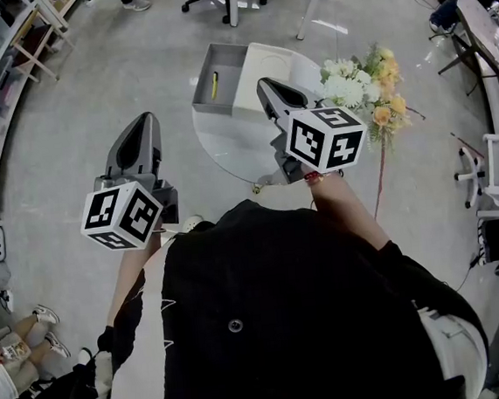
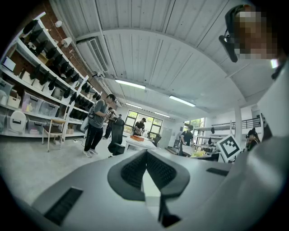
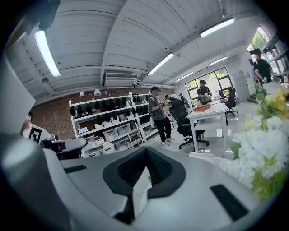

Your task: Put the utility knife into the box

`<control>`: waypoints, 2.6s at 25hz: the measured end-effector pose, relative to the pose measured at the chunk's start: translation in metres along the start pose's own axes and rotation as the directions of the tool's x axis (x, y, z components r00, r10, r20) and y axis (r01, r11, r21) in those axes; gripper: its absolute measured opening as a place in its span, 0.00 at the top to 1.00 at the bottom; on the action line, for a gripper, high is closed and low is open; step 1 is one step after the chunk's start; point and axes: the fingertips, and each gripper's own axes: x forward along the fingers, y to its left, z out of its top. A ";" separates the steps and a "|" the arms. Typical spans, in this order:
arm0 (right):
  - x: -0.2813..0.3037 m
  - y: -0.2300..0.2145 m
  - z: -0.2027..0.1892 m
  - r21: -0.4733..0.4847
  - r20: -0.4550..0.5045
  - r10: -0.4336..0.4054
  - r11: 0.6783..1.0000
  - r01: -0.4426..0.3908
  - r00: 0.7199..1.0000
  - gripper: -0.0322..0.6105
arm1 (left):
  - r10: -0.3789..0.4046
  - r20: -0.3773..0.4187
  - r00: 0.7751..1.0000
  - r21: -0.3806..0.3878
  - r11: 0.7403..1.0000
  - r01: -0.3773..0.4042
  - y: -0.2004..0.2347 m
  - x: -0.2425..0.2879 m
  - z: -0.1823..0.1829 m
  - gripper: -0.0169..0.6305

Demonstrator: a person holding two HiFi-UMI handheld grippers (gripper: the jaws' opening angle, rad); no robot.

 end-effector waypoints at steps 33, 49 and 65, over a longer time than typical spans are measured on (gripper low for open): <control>-0.004 0.008 -0.007 -0.021 -0.041 0.010 1.000 -0.011 0.999 0.94 | -0.006 0.006 1.000 -0.006 1.000 0.006 -0.003 -0.005 -0.001 0.96; -0.008 0.008 -0.012 -0.033 -0.057 0.007 0.999 -0.009 0.998 0.94 | -0.009 0.006 1.000 -0.006 1.000 0.009 -0.006 -0.009 -0.003 0.96; -0.013 0.008 -0.017 -0.030 -0.062 -0.003 1.000 0.001 0.998 0.94 | -0.016 -0.001 1.000 -0.007 1.000 0.016 -0.008 -0.011 -0.005 0.96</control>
